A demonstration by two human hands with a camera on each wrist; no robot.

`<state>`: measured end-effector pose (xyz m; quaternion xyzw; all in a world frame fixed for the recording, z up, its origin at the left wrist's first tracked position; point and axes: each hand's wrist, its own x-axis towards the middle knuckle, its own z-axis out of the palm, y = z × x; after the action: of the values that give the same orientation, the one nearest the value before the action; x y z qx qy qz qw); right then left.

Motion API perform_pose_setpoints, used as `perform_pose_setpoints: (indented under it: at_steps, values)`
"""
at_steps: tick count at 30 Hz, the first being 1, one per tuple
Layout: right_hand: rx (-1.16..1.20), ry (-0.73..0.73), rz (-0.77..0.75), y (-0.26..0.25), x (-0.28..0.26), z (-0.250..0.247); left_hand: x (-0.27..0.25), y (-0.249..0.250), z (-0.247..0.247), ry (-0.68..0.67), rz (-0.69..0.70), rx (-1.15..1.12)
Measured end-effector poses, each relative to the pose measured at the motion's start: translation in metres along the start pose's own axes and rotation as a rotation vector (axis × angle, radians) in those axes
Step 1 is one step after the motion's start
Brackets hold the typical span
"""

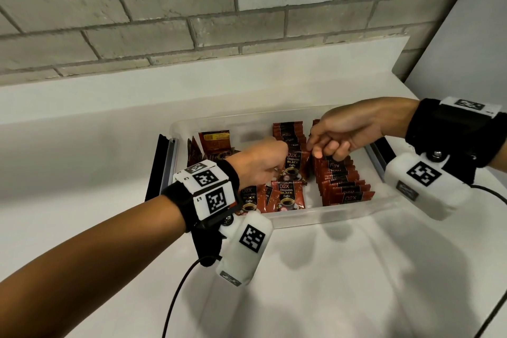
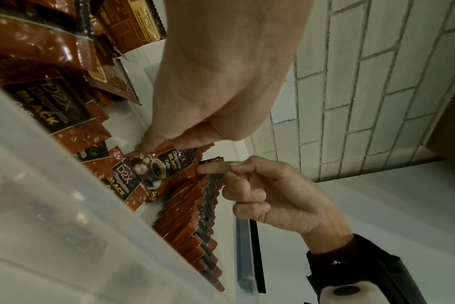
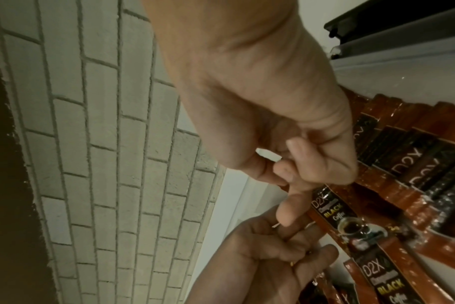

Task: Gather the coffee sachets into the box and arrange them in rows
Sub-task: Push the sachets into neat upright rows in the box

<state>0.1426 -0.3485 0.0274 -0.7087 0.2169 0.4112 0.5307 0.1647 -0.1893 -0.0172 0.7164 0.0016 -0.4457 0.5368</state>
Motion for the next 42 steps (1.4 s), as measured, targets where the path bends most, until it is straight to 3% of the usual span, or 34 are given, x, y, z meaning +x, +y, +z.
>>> perform_pose_setpoints:
  at_steps: [12,17,23,26,28,30,34,38,42]
  values:
    - [0.061,0.004,-0.005,0.003,0.003,0.008,0.004,-0.001,0.000,-0.017,0.037,0.030]
    - [0.084,0.020,-0.016,0.003,0.003,0.003,0.003,-0.002,-0.003,-0.111,0.076,-0.006]
    - [0.073,0.004,-0.038,0.003,0.008,0.002,-0.002,0.000,-0.001,-0.090,0.101,-0.008]
    - [0.059,0.004,-0.078,0.000,0.003,-0.007,-0.002,-0.002,-0.007,-0.019,0.105,0.164]
    - [-0.029,0.010,-0.112,-0.002,-0.006,-0.011,-0.005,-0.002,-0.013,0.038,0.155,0.442]
    - [-0.227,0.044,-0.142,-0.002,-0.012,-0.011,-0.012,0.001,-0.020,0.015,0.203,0.745]
    - [-0.812,-0.068,-0.079,0.002,-0.003,0.009,-0.030,0.014,-0.015,-0.283,0.075,1.174]
    - [-1.206,-0.134,-0.030,0.001,0.018,0.028,-0.032,0.015,-0.008,-0.450,-0.013,1.354]
    - [-1.267,-0.225,-0.040,0.003,0.027,0.033,-0.028,0.010,-0.007,-0.475,-0.030,1.421]
